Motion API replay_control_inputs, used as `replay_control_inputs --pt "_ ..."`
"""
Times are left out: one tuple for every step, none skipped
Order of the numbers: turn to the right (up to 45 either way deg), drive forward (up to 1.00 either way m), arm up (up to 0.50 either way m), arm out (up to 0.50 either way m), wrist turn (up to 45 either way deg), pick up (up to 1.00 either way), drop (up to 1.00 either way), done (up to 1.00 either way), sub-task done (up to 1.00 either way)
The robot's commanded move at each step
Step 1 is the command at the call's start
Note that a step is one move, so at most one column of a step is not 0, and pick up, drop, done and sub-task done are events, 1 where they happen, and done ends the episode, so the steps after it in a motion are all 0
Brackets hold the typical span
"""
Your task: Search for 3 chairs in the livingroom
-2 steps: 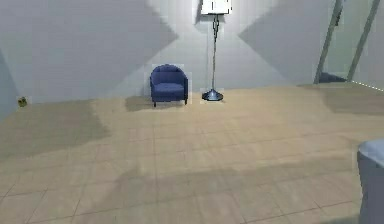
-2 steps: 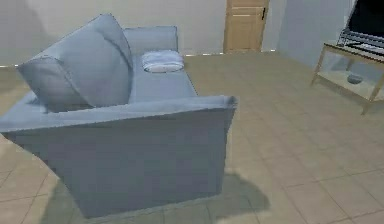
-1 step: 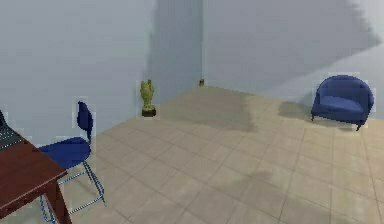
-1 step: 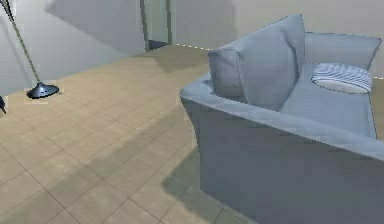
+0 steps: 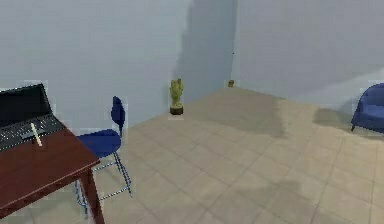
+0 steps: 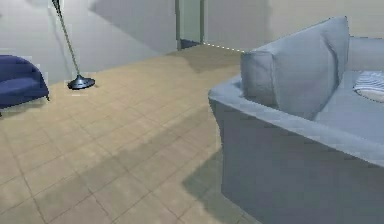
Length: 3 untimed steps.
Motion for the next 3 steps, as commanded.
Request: replay_control_inputs --pt "0.0 0.45 0.0 0.0 0.0 0.0 0.0 0.0 0.0" --pt "-39.0 0.0 0.0 0.0 0.0 0.0 0.0 0.0 0.0" --pt "0.0 0.0 0.0 0.0 0.0 0.0 0.0 0.0 1.0"
